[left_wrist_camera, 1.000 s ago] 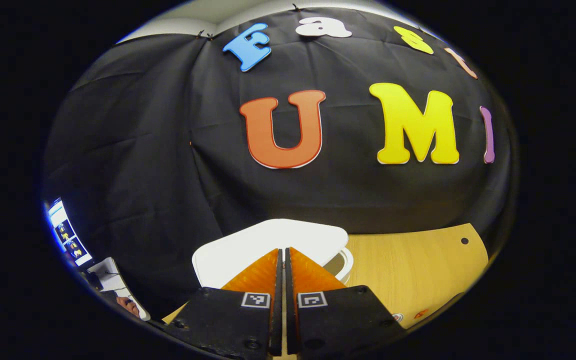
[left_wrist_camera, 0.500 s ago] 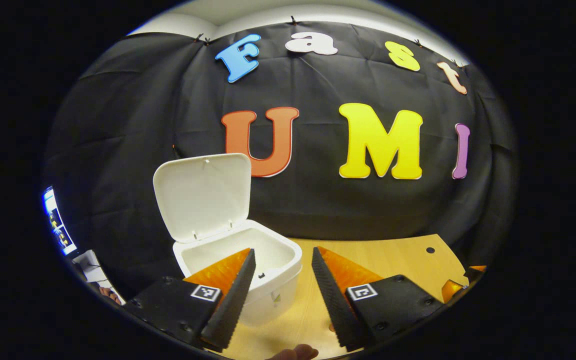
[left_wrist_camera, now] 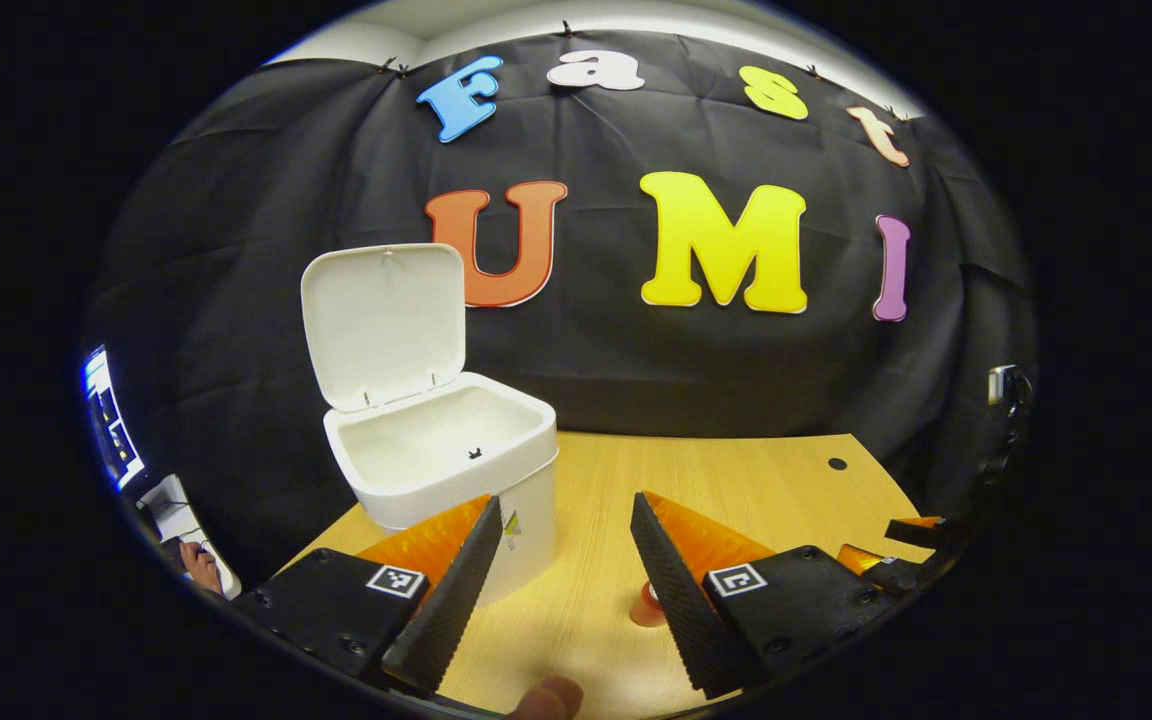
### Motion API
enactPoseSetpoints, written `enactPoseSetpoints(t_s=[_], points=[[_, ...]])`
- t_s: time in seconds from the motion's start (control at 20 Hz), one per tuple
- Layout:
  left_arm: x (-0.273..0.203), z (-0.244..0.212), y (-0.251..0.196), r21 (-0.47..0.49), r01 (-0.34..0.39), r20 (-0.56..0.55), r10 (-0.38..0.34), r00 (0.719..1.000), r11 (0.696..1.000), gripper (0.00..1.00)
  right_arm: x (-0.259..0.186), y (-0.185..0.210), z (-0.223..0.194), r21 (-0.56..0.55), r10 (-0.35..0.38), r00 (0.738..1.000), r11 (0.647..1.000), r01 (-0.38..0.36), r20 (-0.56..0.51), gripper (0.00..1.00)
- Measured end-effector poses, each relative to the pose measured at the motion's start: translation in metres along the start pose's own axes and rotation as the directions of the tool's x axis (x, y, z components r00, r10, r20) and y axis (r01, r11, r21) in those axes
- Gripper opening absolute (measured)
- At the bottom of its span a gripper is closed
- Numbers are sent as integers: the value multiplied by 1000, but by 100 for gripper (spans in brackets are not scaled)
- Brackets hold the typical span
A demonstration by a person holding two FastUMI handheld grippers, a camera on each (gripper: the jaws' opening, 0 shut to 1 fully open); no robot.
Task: Press the lid of the desktop garbage bin to open it, pick up the crumpled paper on the desktop and throw it into the bin, then pick up the pop can on the desktop and drop it into the bin, and finally close the garbage bin lid.
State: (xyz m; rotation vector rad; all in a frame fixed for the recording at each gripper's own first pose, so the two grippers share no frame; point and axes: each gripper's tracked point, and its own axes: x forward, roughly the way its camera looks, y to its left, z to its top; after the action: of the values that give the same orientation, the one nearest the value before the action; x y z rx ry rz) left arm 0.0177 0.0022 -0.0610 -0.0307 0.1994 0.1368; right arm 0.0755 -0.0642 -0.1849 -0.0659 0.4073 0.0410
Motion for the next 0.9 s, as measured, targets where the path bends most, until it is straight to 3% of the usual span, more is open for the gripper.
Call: enactPoseSetpoints(t_s=[0.2,0.35,0.6,0.75,0.9], points=[[-13,-29,-7,22,38,-39,-37,999,999,87,11,11,-28,-32,43,998,999,-44,-51,94],[-13,-59,-3,59,32,-100,-26,995,998,88,22,28,-44,-45,81,994,995,-84,-74,94],[-11,-83,4,92,37,-166,-21,986,995,88,47,45,-62,-43,90,987,994,-97,-135,94],[-14,-99,-1,96,93,-219,-70,973,991,87,66,51,-77,-33,83,980,995,-91,-183,94],[-11,-104,1,131,107,-230,-75,970,986,88,82,55,-89,-29,73,974,996,-82,-216,94]])
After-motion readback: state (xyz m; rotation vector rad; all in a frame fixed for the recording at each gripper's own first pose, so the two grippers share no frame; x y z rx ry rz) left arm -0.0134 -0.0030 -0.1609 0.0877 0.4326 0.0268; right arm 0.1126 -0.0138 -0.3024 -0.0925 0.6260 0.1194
